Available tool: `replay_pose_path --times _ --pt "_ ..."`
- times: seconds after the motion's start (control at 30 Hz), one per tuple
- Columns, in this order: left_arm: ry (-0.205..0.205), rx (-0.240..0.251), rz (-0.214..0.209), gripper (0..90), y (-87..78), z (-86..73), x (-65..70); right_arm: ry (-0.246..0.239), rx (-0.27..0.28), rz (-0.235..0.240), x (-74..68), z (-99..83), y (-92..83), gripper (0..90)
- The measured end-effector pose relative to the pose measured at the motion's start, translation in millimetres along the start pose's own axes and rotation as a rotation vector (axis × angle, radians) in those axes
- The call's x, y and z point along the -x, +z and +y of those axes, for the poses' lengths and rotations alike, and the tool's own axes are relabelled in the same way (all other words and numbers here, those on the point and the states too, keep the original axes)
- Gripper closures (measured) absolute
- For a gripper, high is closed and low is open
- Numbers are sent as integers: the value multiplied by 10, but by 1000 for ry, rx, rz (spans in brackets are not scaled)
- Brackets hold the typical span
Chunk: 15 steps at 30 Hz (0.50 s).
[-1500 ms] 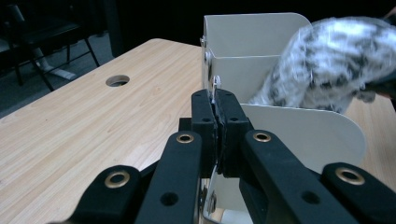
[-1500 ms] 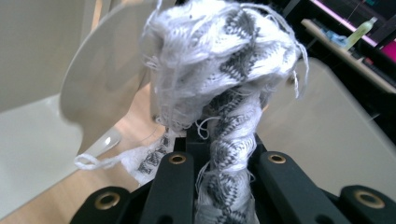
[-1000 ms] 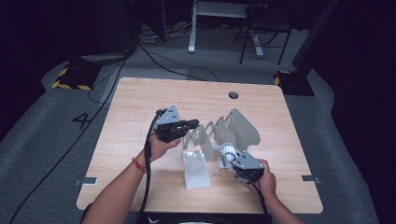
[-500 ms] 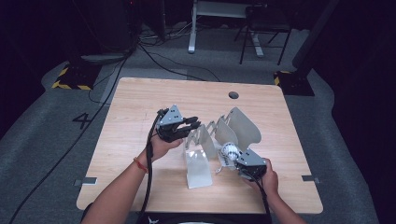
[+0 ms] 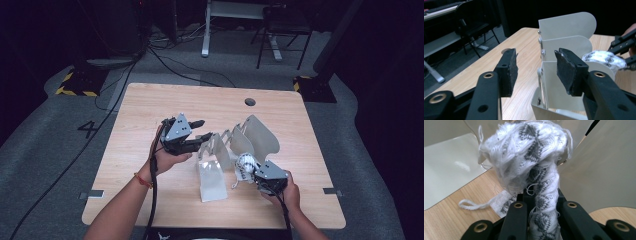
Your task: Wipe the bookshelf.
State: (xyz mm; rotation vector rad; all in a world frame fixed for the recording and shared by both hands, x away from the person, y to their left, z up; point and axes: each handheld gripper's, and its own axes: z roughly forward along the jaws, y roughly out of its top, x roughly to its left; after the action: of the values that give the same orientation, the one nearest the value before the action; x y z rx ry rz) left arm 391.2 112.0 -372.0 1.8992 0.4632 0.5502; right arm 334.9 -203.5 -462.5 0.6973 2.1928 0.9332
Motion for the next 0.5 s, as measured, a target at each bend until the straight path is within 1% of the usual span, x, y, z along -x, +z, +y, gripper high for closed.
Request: replay_pose_path --times 0.03,0.1,0.2,0.27,0.33,0.4,0.5 --pt "10 -5 12 495 -9 -2 14 4 1 4 2 1 -6 802" --pt "14 -16 21 466 -23 -4 35 6 6 12 2 8 -21 802" --pt "19 -15 29 436 -51 3 61 8 20 17 -2 29 -58 802" --pt "22 -15 52 401 -91 17 88 9 32 20 -6 48 -88 802" --pt "29 -7 56 391 -167 9 112 10 44 21 -9 66 -119 802" --pt "37 -10 75 380 -262 -8 131 8 60 25 -18 90 -161 802" --pt "42 -8 96 369 -452 -49 139 5 87 20 -34 143 -242 802"
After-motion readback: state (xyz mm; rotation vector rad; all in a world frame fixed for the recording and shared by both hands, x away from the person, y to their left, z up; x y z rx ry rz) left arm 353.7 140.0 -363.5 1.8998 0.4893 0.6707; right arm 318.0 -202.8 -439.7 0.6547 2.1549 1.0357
